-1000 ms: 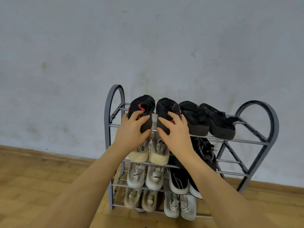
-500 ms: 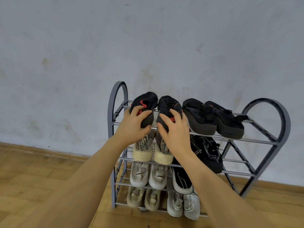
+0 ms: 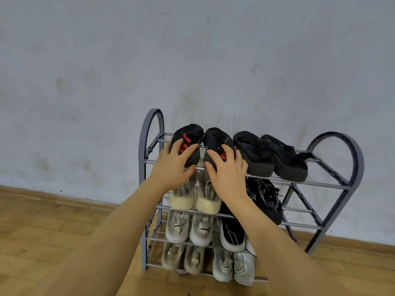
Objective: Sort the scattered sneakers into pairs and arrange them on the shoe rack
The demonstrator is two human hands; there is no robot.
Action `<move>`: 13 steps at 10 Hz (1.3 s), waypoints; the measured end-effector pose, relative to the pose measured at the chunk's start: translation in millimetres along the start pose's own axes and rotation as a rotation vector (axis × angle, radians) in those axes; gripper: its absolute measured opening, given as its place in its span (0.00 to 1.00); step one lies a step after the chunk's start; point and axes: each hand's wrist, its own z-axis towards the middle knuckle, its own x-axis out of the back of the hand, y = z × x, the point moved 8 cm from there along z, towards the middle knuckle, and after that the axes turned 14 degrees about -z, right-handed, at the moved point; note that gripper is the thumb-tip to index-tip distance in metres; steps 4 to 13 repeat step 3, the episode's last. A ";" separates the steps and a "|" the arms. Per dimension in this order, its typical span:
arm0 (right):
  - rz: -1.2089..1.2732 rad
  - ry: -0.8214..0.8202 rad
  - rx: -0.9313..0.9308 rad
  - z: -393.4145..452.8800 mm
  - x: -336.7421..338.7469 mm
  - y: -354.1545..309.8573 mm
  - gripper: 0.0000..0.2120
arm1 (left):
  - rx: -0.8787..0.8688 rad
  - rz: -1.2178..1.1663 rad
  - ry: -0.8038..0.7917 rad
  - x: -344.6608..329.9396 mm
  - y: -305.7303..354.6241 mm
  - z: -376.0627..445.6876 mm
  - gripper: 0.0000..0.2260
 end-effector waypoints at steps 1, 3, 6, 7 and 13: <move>0.018 -0.077 -0.019 1.4 -1.5 3.8 0.18 | 0.006 0.016 0.038 5.7 3.0 -4.7 0.26; 0.144 0.053 -0.010 13.4 33.2 22.5 0.18 | -0.069 -0.049 0.210 23.1 35.7 4.6 0.22; 0.144 0.053 -0.010 13.4 33.2 22.5 0.18 | -0.069 -0.049 0.210 23.1 35.7 4.6 0.22; 0.144 0.053 -0.010 13.4 33.2 22.5 0.18 | -0.069 -0.049 0.210 23.1 35.7 4.6 0.22; 0.144 0.053 -0.010 13.4 33.2 22.5 0.18 | -0.069 -0.049 0.210 23.1 35.7 4.6 0.22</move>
